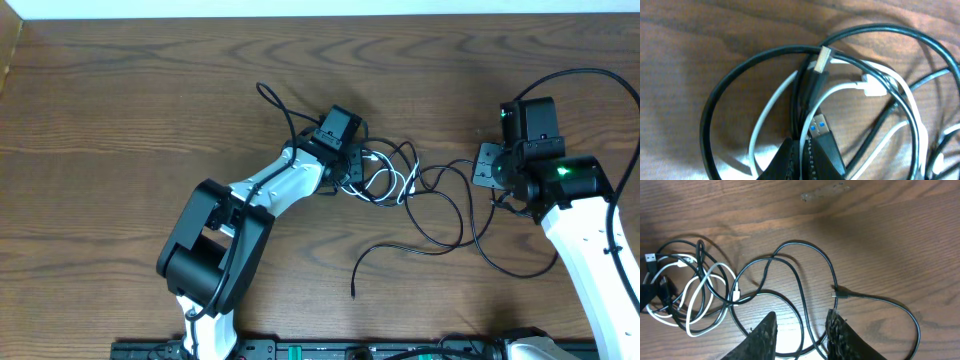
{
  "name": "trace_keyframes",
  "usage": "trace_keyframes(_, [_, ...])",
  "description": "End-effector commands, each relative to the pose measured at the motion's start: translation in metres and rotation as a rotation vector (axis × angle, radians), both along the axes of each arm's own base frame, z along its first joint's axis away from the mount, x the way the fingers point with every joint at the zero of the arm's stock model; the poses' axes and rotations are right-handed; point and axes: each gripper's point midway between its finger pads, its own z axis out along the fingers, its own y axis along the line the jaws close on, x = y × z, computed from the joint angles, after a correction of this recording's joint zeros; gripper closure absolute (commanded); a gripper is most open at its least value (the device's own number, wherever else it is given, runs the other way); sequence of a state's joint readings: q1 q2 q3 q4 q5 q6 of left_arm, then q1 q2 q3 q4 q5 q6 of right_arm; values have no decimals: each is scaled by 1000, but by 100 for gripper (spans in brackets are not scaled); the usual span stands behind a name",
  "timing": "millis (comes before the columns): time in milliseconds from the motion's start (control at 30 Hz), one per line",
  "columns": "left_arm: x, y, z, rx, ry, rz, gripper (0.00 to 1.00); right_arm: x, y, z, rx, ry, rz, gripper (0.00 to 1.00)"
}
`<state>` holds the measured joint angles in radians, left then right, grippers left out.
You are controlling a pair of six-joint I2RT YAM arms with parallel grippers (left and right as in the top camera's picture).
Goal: Untangle cables
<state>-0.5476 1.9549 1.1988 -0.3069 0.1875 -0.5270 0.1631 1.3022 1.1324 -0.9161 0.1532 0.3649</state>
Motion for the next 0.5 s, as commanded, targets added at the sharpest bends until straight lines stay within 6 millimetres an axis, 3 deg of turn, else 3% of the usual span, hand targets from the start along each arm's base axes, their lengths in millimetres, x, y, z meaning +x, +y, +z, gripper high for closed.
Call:
trace_keyframes(0, [4,-4,46,-85,-59,-7,93,3,-1,2,6,-4,-11,70])
trace_keyframes(133, [-2,-16,115,-253,-135,-60,93,6,7,-1,33,-2,24,68])
trace_keyframes(267, [-5,-10,155,-293,-210,-60,92,11,42,-3,152,2,218,67])
trace_keyframes(367, [-10,-7,166,-296,-220,-58,93,12,78,-3,290,0,411,66])
trace_keyframes(467, [-23,1,161,-265,-172,-51,93,10,104,-7,386,13,530,61])
